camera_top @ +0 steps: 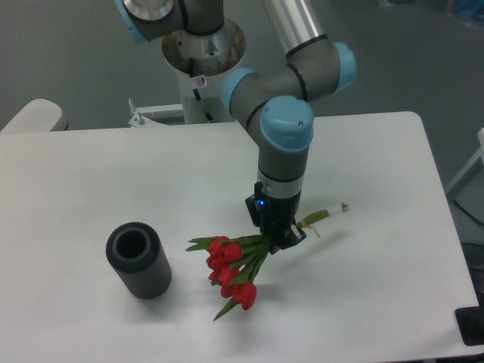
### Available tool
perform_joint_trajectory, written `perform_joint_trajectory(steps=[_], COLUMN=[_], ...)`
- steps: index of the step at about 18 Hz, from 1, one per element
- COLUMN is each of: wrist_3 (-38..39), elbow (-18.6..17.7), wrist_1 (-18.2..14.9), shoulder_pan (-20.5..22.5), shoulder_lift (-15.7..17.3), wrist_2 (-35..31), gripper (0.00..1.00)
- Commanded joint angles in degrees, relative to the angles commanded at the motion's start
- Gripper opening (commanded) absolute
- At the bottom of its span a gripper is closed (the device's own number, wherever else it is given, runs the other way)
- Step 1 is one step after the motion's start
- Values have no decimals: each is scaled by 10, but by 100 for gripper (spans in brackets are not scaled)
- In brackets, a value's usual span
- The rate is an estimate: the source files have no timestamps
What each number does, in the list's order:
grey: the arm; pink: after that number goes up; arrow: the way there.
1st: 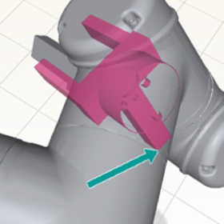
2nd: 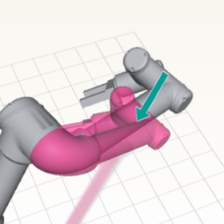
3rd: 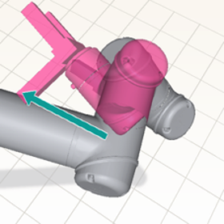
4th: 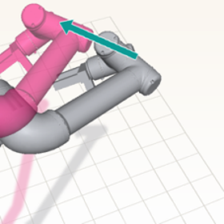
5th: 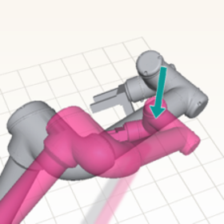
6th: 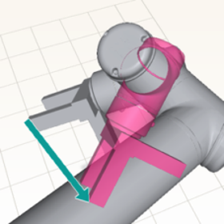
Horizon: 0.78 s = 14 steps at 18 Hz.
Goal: Pick up the flowers from the table
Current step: 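Lift the grasped tulips up off the table toward the black vase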
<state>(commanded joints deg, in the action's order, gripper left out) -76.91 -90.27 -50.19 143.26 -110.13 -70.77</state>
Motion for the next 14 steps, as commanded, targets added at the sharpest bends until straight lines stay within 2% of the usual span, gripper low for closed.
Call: perform_joint_trajectory(steps=[3, 7, 14], wrist_3=[18, 89, 178], elbow=[16, 33, 41], wrist_1=[0, 1, 4], shoulder_pan=[8, 17, 45], shoulder_lift=[1, 0, 1], wrist_2=[51, 149, 258], gripper=[25, 25, 25])
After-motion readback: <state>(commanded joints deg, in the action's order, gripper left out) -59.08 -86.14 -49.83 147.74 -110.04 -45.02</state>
